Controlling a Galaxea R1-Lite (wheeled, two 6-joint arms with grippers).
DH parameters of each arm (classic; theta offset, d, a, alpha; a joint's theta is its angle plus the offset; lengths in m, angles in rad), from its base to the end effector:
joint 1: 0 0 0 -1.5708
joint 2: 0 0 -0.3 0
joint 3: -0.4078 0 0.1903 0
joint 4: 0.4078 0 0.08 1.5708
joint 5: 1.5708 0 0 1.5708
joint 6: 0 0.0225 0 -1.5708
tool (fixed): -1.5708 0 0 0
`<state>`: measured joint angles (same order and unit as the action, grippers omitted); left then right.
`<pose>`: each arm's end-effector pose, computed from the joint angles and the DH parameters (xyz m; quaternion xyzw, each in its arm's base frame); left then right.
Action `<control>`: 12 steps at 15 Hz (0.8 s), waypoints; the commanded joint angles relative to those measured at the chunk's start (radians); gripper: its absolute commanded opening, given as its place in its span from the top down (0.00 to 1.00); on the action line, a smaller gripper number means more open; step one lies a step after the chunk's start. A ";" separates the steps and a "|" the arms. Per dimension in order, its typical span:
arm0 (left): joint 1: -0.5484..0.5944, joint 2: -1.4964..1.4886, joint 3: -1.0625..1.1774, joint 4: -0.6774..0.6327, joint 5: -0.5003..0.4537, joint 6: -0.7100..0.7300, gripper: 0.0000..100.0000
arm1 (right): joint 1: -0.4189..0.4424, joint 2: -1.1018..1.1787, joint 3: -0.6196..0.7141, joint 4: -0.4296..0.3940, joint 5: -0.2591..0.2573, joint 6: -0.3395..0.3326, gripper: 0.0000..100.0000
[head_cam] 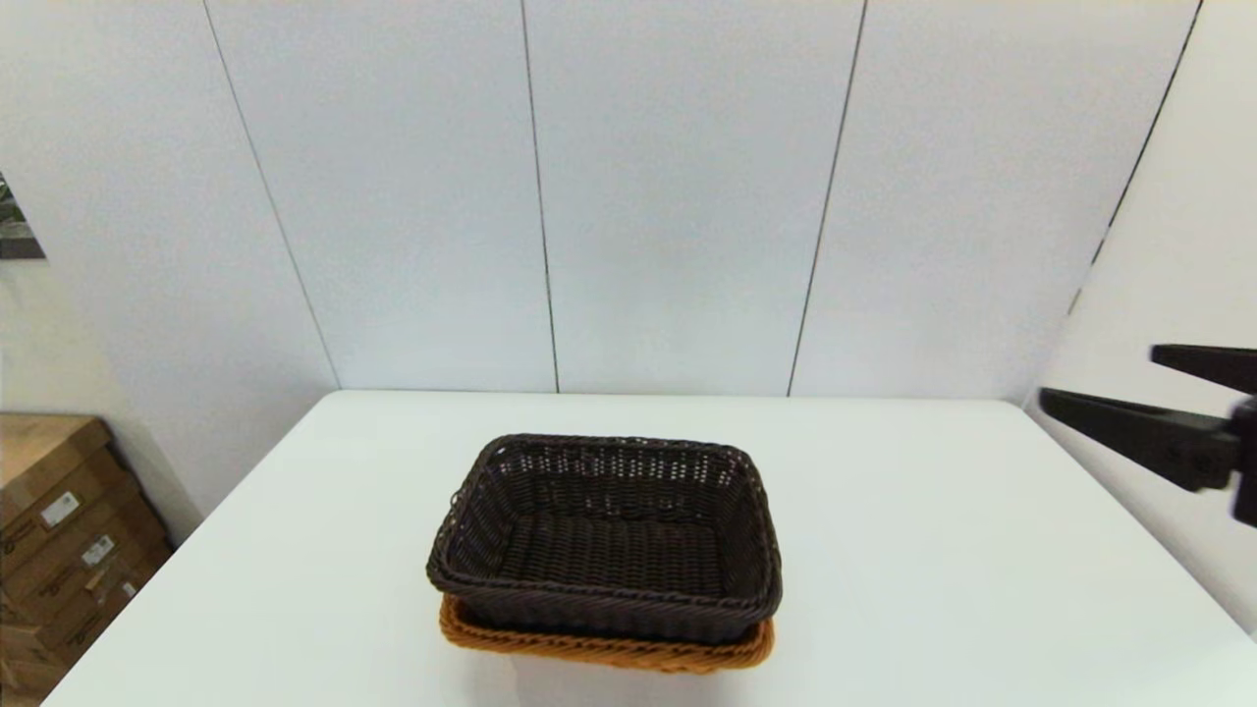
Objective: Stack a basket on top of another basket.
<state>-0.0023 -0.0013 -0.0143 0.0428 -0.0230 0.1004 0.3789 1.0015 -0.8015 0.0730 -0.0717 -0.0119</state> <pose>-0.0240 -0.0005 0.0750 0.0500 0.0129 -0.0133 0.9986 0.1150 0.0441 0.2643 -0.0362 0.1317 0.1524 0.9788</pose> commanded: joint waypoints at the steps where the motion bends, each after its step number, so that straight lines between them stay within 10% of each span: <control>1: -0.001 0.000 0.000 0.000 0.000 0.001 0.00 | -0.281 -0.503 0.285 0.001 0.000 -0.017 0.00; 12: 0.001 0.000 -0.001 0.002 0.000 0.001 0.00 | -0.384 -1.001 0.590 0.142 0.061 -0.023 0.00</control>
<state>-0.0023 -0.0013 -0.0143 0.0428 -0.0230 0.1009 -0.0047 0.1198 -0.3045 0.2187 -0.0279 -0.0317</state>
